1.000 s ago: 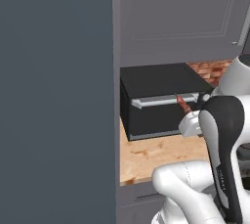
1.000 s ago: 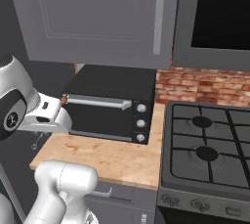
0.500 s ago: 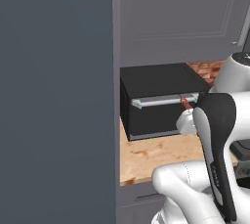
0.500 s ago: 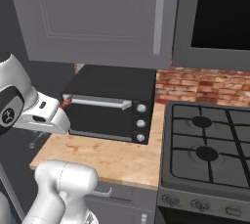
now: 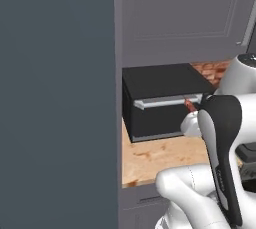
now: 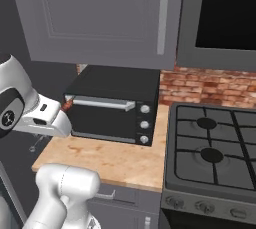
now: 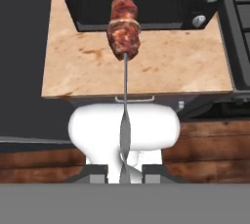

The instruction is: Store the kebab skewer in the freezer for long-term storage. Close the freezer door after placing the cooked food.

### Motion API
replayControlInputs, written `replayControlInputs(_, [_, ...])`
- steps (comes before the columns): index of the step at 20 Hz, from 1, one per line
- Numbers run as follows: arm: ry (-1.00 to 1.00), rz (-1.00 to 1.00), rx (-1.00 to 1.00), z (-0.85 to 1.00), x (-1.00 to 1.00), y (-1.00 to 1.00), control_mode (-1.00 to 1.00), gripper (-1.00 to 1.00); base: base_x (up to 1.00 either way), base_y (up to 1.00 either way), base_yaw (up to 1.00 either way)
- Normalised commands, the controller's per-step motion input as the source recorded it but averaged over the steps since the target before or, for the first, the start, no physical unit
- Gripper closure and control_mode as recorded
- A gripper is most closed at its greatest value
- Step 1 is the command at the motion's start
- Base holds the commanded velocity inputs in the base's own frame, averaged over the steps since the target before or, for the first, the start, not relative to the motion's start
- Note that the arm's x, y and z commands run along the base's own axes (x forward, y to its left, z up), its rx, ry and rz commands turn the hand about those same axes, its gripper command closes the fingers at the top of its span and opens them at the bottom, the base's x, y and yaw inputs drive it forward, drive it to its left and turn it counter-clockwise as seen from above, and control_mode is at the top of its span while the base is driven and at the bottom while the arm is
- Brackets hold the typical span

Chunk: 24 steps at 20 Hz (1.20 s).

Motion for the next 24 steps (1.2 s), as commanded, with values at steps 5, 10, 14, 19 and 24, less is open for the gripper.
replayControlInputs(5, [0.00,0.00,0.00,0.00,0.00,0.00,1.00,1.00,-0.66,0.00,-0.02])
replayControlInputs(10, [0.00,0.00,0.00,0.00,0.00,0.00,1.00,1.00,-0.71,0.00,0.00])
replayControlInputs(14, [0.00,0.00,0.00,0.00,0.00,0.00,1.00,1.00,-0.76,0.00,0.00])
replayControlInputs(19, [0.00,0.00,0.00,0.00,0.00,0.00,1.00,1.00,-0.65,0.07,0.00])
replayControlInputs(24, [0.00,0.00,0.00,0.00,0.00,0.00,1.00,1.00,-0.54,0.30,0.01])
